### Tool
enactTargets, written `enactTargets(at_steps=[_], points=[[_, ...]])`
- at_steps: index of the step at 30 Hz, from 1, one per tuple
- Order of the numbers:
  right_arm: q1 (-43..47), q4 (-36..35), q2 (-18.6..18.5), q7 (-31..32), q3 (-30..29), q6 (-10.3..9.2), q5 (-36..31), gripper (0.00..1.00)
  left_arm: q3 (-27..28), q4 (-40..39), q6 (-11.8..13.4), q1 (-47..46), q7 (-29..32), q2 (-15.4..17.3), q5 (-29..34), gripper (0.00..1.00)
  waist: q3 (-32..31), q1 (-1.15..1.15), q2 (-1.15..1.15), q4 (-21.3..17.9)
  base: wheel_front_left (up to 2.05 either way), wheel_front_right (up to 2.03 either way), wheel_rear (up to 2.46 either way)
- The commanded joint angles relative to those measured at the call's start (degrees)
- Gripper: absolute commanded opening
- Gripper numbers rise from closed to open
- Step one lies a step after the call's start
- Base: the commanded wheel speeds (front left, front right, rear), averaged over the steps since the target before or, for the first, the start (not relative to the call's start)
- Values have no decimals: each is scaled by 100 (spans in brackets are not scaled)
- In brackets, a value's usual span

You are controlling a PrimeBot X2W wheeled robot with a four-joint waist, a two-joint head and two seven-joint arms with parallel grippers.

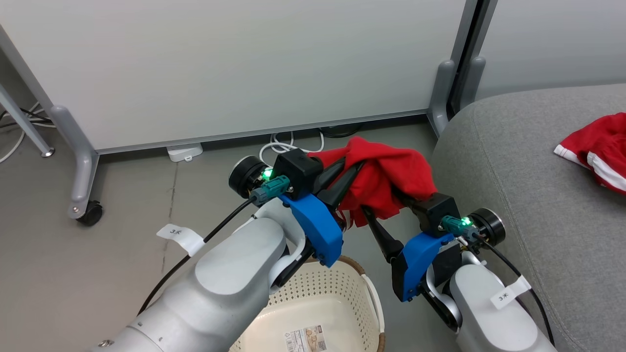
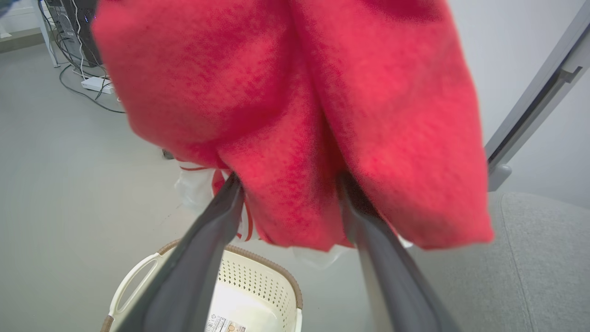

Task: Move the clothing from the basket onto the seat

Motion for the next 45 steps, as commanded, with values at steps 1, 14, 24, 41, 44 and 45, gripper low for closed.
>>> enactTargets(at_steps=[1,14,24,41,44,45], points=[[-123,95,-9,-67,20,1,37,100,-17,-32,-5,-113,-38,-9,-31,0,-5,0,0,12,0,0,0],[-497,884,-9,-331,338,1,488,0,-192,-134,-5,-122,-40,6,-160,0,-108,0,0,60,0,0,0],[-575,1143,-9,-451,436,1,633,0,-184,-97,-5,-152,-41,43,-192,0,-119,0,0,7,0,0,0],[-620,1309,-9,-577,529,1,788,0,-122,57,41,-58,-40,71,-154,100,-142,0,0,-69,0,0,0],[-618,1321,-9,-594,532,1,807,0,-114,135,56,-14,-32,69,-186,100,-142,0,0,-85,0,0,0],[-618,1318,-9,-600,532,1,806,0,-105,157,62,15,-32,76,-203,100,-141,0,0,-92,0,0,0]])
